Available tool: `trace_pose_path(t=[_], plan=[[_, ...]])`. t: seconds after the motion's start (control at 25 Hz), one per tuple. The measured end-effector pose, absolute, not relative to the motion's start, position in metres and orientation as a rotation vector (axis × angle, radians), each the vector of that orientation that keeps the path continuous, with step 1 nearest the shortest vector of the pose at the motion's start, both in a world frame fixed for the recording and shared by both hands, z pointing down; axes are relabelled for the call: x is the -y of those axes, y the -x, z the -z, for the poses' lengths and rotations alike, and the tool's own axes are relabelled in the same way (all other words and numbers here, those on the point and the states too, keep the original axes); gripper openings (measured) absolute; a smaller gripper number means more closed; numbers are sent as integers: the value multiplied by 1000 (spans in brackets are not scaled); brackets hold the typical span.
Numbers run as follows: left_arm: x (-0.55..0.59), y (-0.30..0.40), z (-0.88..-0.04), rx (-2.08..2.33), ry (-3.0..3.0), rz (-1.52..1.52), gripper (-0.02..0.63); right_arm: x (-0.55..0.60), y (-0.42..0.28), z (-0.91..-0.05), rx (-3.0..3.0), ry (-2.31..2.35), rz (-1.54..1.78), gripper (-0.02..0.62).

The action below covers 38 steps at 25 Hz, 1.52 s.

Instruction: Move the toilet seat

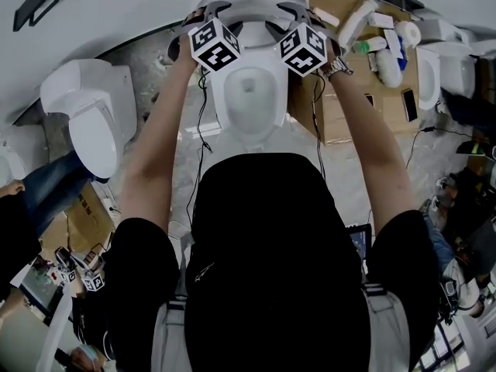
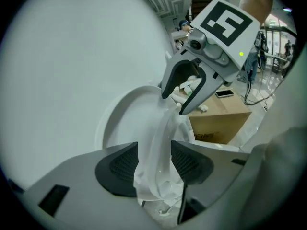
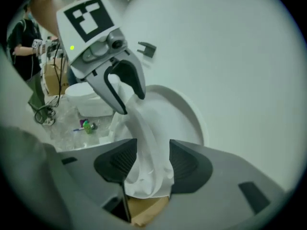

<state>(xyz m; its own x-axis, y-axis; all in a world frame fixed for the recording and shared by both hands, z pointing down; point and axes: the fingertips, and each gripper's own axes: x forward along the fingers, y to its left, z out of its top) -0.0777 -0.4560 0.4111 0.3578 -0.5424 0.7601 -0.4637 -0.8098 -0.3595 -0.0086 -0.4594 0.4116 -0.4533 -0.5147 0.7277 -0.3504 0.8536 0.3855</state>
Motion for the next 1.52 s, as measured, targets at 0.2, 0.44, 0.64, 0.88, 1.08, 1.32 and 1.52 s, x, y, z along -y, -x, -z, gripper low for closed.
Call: trace_pose_path(t=[0.2, 0.44, 0.64, 0.88, 1.08, 1.32, 1.52], plan=[[434, 71, -369, -1190, 2713, 1153, 207, 438, -1, -367, 2254, -819, 125, 202], [395, 52, -307, -1334, 2801, 833, 134, 398, -7, -311, 2491, -945, -39, 138], [366, 46, -258, -1474, 2818, 574, 49, 370, -30, -266, 2627, -1045, -144, 23], [316, 33, -225, -1559, 2816, 406, 9, 325, -59, -227, 2717, -1068, -206, 12], [271, 22, -224, -1654, 2824, 357, 9, 288, -88, -208, 2761, -1088, -190, 12], [228, 13, -228, -1783, 2816, 289, 9, 246, -121, -214, 2716, -1103, -315, 14], [207, 2, -221, -1777, 2828, 243, 9, 230, -134, -221, 2689, -1155, -373, 12]])
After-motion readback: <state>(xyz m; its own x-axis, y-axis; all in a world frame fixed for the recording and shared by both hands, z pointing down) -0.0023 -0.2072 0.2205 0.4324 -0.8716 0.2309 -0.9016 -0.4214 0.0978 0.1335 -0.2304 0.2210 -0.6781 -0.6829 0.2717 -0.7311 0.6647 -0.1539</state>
